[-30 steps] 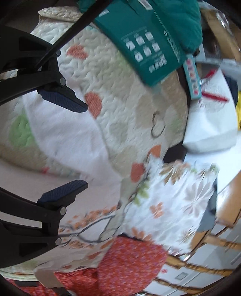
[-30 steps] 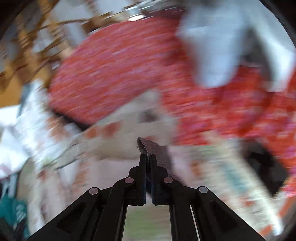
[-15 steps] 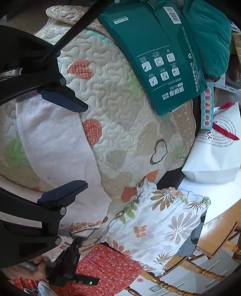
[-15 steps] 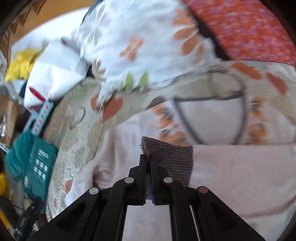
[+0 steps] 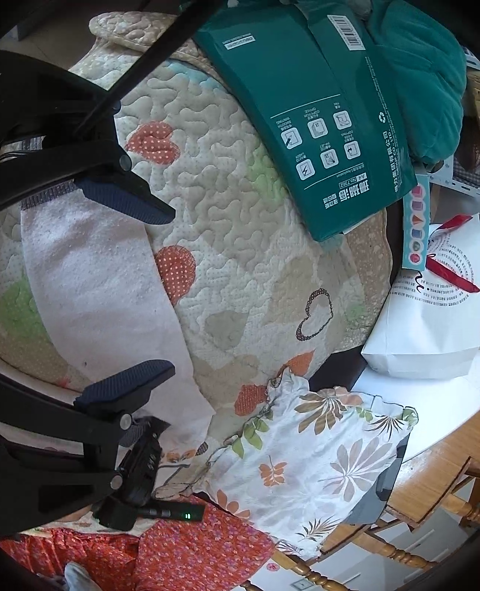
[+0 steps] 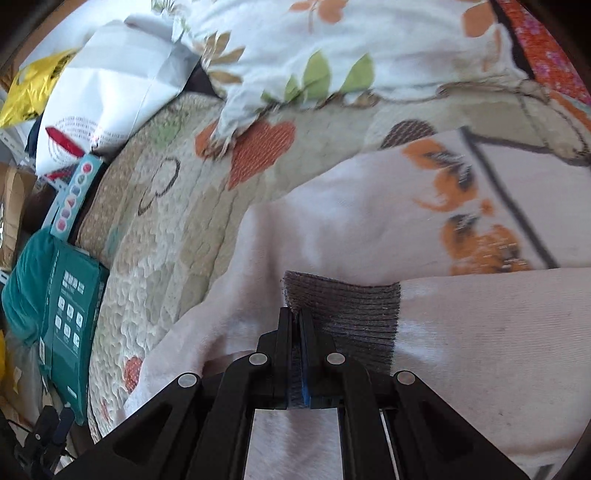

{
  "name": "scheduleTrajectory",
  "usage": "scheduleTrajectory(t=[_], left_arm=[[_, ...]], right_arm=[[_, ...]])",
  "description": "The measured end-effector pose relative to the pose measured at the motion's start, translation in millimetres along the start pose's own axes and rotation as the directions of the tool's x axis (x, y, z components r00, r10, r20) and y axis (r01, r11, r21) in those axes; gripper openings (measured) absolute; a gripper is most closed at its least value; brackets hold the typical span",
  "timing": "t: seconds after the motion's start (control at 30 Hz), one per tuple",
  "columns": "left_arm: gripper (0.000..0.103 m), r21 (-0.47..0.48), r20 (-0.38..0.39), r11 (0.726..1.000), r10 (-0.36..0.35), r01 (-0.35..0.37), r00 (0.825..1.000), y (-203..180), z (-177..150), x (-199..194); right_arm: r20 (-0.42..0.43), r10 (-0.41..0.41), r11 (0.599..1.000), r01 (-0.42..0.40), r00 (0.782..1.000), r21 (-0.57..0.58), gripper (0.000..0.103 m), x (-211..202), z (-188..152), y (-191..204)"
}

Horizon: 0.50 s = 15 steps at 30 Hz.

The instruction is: Fold small clothes

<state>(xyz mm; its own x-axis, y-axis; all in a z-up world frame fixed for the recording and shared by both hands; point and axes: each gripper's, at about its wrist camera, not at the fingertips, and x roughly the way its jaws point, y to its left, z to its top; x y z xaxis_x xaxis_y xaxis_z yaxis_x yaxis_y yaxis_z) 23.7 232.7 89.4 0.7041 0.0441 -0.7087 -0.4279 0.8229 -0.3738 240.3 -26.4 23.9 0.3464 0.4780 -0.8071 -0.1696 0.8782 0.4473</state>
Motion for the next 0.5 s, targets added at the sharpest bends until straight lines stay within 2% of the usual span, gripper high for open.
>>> scheduleTrajectory(t=[0.03, 0.1, 0.17, 0.23, 0.3, 0.37, 0.43, 0.5], left_arm=[[0.075, 0.001, -0.001, 1.000, 0.009, -0.009, 1.000, 1.2, 1.3, 0.5], [0.075, -0.024, 0.002, 0.999, 0.029, -0.029, 1.000, 11.0, 5.6, -1.5], [0.075, -0.087, 0.026, 0.994, 0.070, -0.067, 0.997, 29.4, 11.6, -8.9], [0.075, -0.153, 0.053, 0.982, 0.124, -0.115, 0.991, 49.7, 16.6, -19.2], [0.075, -0.221, 0.087, 0.962, 0.184, -0.161, 0.979, 71.6, 19.5, -33.7], [0.075, -0.275, 0.126, 0.940, 0.245, -0.204, 0.961, 89.0, 20.2, -50.6], [0.075, -0.318, 0.182, 0.917, 0.308, -0.241, 0.934, 104.7, 20.2, -72.0], [0.075, -0.341, 0.228, 0.900, 0.358, -0.270, 0.905, 114.7, 19.3, -89.0]], right_arm=[[-0.019, -0.016, 1.000, 0.016, 1.000, -0.020, 0.007, 5.9, -1.2, 1.8], [0.010, -0.054, 0.997, 0.055, 0.998, -0.052, 0.009, -1.7, -2.2, 7.6], [0.060, -0.051, 0.996, 0.056, 0.997, -0.074, 0.012, -19.7, -6.5, 16.9], [0.091, -0.037, 0.988, 0.049, 0.995, -0.143, 0.016, -37.0, -16.0, 35.9], [0.077, 0.002, 0.968, 0.018, 0.997, -0.249, 0.030, -48.6, -34.7, 63.3], [0.024, 0.064, 0.928, -0.050, 0.998, -0.370, 0.035, -53.4, -63.8, 96.2], [-0.035, 0.108, 0.876, -0.112, 0.994, -0.469, 0.039, -51.6, -93.2, 126.6], [-0.093, 0.147, 0.813, -0.174, 0.985, -0.556, 0.048, -47.9, -123.7, 153.9]])
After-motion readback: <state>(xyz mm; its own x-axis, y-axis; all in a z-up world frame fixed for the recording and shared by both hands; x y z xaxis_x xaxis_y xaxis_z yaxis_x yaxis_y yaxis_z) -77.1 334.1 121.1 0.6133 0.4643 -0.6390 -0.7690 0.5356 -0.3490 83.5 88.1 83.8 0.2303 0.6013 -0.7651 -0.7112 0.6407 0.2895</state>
